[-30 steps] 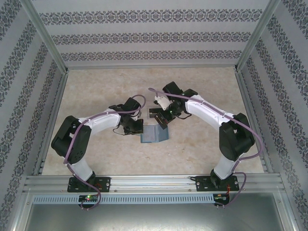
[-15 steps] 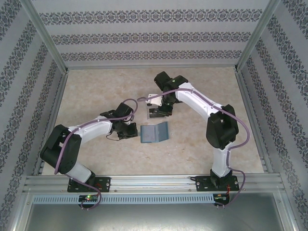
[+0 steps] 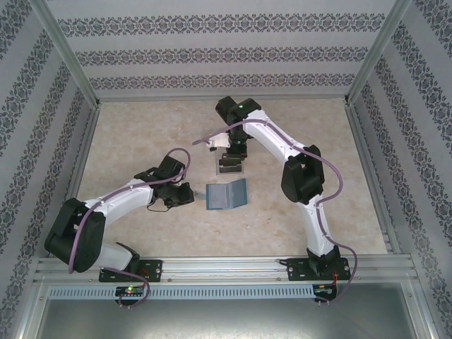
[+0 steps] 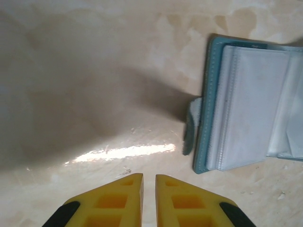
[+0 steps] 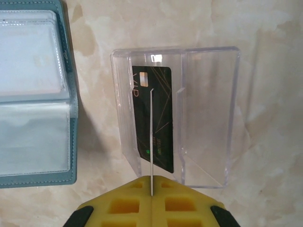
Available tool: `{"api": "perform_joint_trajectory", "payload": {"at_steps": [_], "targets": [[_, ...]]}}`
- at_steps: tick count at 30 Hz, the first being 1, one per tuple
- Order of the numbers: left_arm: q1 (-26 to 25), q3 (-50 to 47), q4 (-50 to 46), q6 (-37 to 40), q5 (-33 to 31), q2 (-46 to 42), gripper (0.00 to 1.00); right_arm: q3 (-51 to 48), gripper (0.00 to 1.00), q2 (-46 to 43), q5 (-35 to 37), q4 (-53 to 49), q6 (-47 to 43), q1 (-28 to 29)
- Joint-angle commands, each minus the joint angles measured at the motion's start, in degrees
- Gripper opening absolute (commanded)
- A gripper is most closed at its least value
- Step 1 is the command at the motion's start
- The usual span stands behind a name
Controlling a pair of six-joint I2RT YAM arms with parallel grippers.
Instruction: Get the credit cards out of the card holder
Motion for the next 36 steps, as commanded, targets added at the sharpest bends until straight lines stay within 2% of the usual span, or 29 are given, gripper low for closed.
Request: {"api": "perform_joint_trajectory", "payload": {"at_steps": [1, 16, 30, 36], "targets": [[1.08, -0.33, 1.34, -0.62, -0.32, -1.06, 0.15, 3.33, 0.0, 2.76, 1.31, -4.53, -2.28, 0.43], [1.67, -0.24, 0.98, -0.37, 0.05, -1.39, 0.15, 5.07, 0.0, 7.33, -2.77, -5.39, -2.9, 1.17], [1.77, 0.25, 0.66, -0.27, 0.14, -1.2, 0.15, 8.17, 0.0, 9.24, -2.07, -6.56, -3.39, 2.16], [1.75, 0.63, 0.63, -0.18, 0.37, -0.8, 0.15, 10.59, 0.0, 7.06, -0.48, -7.21, -3.71, 2.1]]}}
